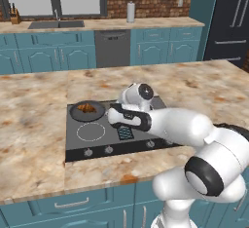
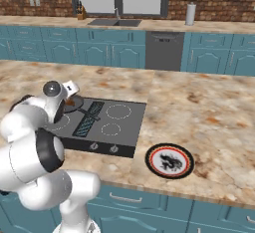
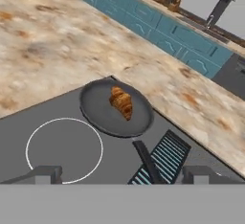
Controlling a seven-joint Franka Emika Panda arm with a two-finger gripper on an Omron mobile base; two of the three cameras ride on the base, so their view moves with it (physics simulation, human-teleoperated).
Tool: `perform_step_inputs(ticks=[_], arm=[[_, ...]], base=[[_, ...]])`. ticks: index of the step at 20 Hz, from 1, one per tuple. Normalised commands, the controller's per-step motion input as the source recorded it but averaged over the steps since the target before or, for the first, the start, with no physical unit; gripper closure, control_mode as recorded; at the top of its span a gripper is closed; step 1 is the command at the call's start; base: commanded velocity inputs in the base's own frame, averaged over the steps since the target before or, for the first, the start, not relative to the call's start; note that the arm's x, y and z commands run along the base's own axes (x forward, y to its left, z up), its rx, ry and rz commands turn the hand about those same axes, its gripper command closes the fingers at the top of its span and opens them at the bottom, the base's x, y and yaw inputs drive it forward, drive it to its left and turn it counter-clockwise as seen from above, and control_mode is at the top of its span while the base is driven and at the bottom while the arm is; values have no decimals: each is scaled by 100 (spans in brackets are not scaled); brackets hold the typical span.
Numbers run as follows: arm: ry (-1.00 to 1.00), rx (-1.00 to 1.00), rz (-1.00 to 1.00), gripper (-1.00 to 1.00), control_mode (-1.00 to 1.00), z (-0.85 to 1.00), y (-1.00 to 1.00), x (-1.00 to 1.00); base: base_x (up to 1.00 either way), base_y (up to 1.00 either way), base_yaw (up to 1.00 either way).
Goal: Pick the croissant and place it on the pan. Then turn on the stove to warm the croissant.
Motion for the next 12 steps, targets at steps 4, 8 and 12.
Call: perform_step_inputs(ticks=[4,8,12], arm=[[20,11,-35,-100,-100,64,0,-8],[18,9,-42,-100,-100,37,0,-17],[25,10,-42,-100,-100,5,0,-27]], base=[[0,0,0],[0,0,0],[0,0,0]])
